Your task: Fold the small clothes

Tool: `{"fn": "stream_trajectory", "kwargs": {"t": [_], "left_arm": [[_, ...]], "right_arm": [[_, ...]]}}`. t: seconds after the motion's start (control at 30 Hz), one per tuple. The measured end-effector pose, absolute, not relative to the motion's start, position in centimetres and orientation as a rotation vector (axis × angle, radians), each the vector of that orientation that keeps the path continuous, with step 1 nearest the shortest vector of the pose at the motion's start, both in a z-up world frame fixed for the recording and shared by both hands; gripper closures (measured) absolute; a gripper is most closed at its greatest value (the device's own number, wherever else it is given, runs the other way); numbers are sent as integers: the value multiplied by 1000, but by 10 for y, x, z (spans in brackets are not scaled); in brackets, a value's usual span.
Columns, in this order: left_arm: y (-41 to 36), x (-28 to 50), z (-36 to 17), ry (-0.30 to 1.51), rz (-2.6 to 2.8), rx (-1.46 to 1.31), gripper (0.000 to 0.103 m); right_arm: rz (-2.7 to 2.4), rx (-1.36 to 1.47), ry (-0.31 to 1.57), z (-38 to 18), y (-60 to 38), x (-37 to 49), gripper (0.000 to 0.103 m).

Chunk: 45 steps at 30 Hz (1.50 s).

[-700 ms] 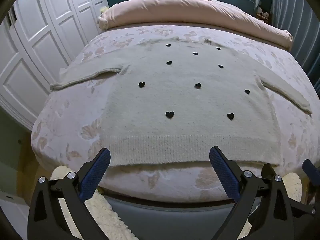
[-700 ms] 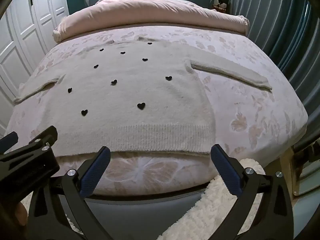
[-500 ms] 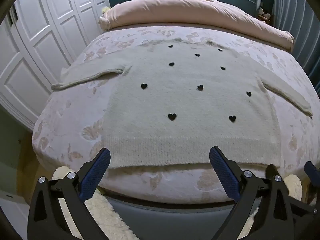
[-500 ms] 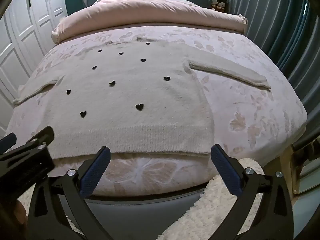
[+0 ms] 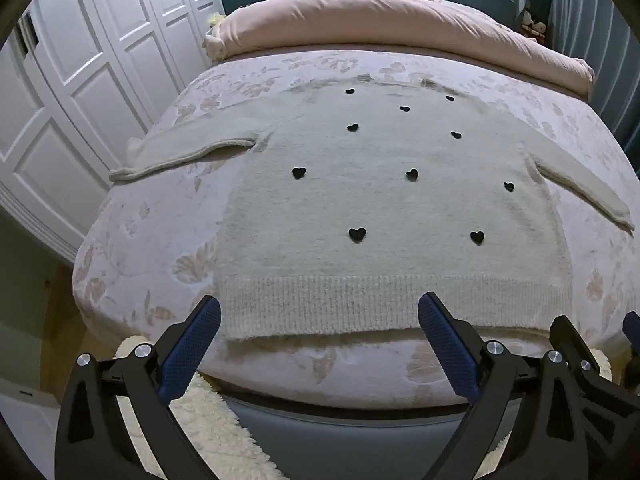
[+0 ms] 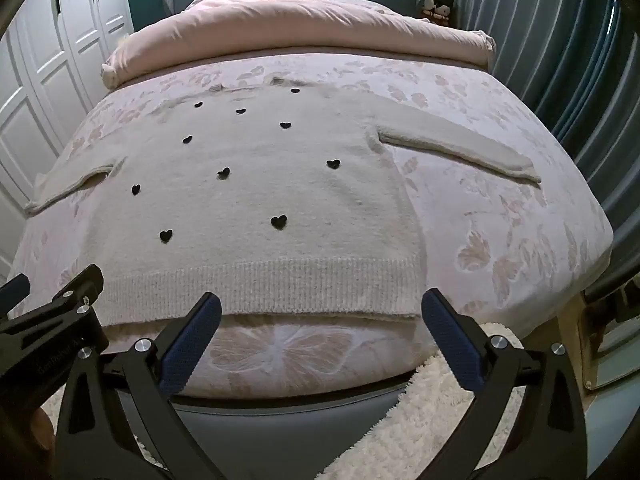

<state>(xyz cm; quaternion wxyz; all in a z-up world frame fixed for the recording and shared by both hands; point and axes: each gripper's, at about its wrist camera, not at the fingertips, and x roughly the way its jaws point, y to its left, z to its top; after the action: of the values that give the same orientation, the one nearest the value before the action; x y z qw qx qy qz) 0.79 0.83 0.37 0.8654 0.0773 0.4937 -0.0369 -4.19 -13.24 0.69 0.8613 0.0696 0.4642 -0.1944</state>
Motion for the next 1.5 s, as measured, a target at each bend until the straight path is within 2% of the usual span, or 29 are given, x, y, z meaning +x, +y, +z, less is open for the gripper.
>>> {"fn": "stream_trajectory", "kwargs": {"t": [1.5], "left_arm": [[11, 7, 6, 1017, -33, 186, 7]], "right_arm": [[-409, 140, 980, 4, -131, -41, 5]]}}
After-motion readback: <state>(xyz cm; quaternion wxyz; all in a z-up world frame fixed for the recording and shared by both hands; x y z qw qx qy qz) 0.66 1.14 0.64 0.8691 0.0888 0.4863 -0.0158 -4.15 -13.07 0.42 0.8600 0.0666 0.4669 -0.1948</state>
